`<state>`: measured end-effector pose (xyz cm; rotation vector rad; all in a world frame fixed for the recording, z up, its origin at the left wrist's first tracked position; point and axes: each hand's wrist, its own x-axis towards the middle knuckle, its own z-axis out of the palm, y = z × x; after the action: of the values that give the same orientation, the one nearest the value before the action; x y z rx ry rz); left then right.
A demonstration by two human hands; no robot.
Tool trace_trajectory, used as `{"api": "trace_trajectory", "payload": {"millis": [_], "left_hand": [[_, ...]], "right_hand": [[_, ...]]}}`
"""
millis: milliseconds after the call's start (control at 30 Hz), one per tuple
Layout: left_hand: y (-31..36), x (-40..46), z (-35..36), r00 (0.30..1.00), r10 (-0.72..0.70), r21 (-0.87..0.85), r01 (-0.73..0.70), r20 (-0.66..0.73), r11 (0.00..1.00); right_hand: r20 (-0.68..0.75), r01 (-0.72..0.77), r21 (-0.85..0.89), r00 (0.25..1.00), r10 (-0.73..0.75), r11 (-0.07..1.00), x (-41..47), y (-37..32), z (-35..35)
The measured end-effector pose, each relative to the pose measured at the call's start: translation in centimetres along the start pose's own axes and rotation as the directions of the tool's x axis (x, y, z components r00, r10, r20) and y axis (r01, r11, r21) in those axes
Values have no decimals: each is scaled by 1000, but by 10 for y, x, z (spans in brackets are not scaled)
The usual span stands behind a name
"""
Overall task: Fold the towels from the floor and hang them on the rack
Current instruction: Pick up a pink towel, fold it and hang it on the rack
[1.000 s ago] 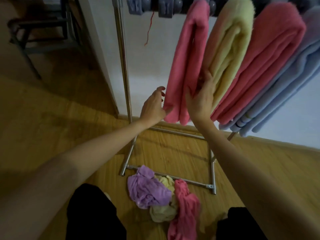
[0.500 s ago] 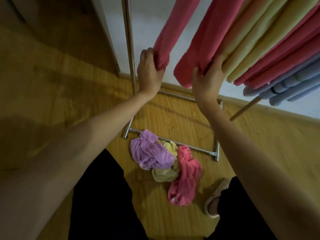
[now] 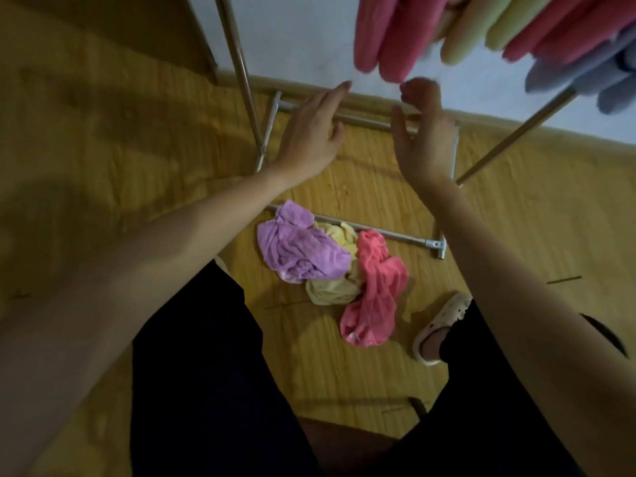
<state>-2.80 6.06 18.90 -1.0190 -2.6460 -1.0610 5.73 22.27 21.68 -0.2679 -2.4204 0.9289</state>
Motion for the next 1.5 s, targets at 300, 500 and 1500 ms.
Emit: {"api": "trace_trajectory", "payload": {"millis": [300,500,1500], "left_hand": [[-51,-122,117,796,-188,254,45,576,966],[-47,-167,194,596,-110,235,-136,796,963],[0,-263,270,366,-509,124,706,779,697]], "right_hand": [[566,-257,-457,654,502,851,-186,154,23],[686,-334,-506,404,605,795,-273,204,40],[833,-207,-447,259,489,870,-335,225,59]]}}
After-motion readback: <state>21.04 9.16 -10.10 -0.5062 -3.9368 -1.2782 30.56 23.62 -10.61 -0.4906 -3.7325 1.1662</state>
